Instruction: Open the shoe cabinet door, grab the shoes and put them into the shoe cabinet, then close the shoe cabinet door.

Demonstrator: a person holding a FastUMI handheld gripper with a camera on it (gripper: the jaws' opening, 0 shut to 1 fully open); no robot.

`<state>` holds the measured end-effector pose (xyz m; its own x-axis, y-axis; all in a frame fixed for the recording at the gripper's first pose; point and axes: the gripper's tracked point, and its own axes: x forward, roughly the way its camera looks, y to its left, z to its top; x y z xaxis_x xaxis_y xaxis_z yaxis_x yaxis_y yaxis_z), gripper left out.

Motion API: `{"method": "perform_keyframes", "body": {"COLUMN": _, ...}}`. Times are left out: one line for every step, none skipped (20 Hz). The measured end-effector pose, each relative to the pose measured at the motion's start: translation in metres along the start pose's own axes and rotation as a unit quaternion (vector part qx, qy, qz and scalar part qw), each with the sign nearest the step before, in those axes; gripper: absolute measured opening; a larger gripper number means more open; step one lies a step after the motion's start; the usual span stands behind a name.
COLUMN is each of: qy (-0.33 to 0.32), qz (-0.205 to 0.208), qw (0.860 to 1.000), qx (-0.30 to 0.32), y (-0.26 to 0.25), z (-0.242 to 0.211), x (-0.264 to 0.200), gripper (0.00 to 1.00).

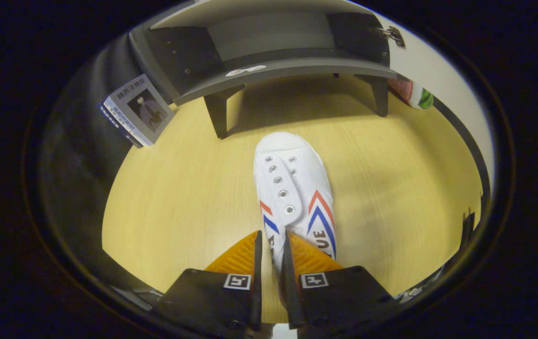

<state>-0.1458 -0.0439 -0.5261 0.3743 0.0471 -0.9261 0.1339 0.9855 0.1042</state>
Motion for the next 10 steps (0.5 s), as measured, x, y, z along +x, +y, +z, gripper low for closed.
{"method": "perform_keyframes", "body": {"qy": -0.002, "qz": 0.002, "qw": 1.000, "qx": 0.000, "y": 0.001, "z": 0.002, "x": 0.002, "gripper": 0.24}}
{"method": "perform_keyframes", "body": {"qy": -0.002, "qz": 0.003, "qw": 1.000, "qx": 0.001, "y": 0.002, "z": 0.002, "x": 0.004, "gripper": 0.23}}
{"method": "perform_keyframes", "body": {"qy": -0.003, "qz": 0.005, "qw": 1.000, "qx": 0.001, "y": 0.002, "z": 0.005, "x": 0.006, "gripper": 0.23}}
{"method": "perform_keyframes", "body": {"qy": -0.003, "qz": 0.007, "qw": 1.000, "qx": -0.001, "y": 0.002, "z": 0.006, "x": 0.009, "gripper": 0.23}}
{"method": "perform_keyframes", "body": {"qy": -0.001, "qz": 0.003, "qw": 1.000, "qx": -0.002, "y": 0.001, "z": 0.008, "x": 0.012, "gripper": 0.23}}
{"method": "perform_keyframes", "body": {"qy": -0.009, "qz": 0.002, "qw": 1.000, "qx": -0.007, "y": -0.002, "z": 0.007, "x": 0.028, "gripper": 0.22}}
{"method": "perform_keyframes", "body": {"qy": -0.007, "qz": 0.000, "qw": 1.000, "qx": -0.015, "y": -0.006, "z": 0.008, "x": 0.025, "gripper": 0.15}}
{"method": "perform_keyframes", "body": {"qy": -0.011, "qz": 0.000, "qw": 1.000, "qx": -0.020, "y": -0.002, "z": 0.010, "x": 0.009, "gripper": 0.09}}
{"method": "perform_keyframes", "body": {"qy": -0.018, "qz": -0.003, "qw": 1.000, "qx": -0.024, "y": -0.002, "z": 0.012, "x": 0.009, "gripper": 0.08}}
{"method": "perform_keyframes", "body": {"qy": -0.019, "qz": -0.004, "qw": 1.000, "qx": -0.024, "y": 0.000, "z": 0.011, "x": 0.011, "gripper": 0.03}}
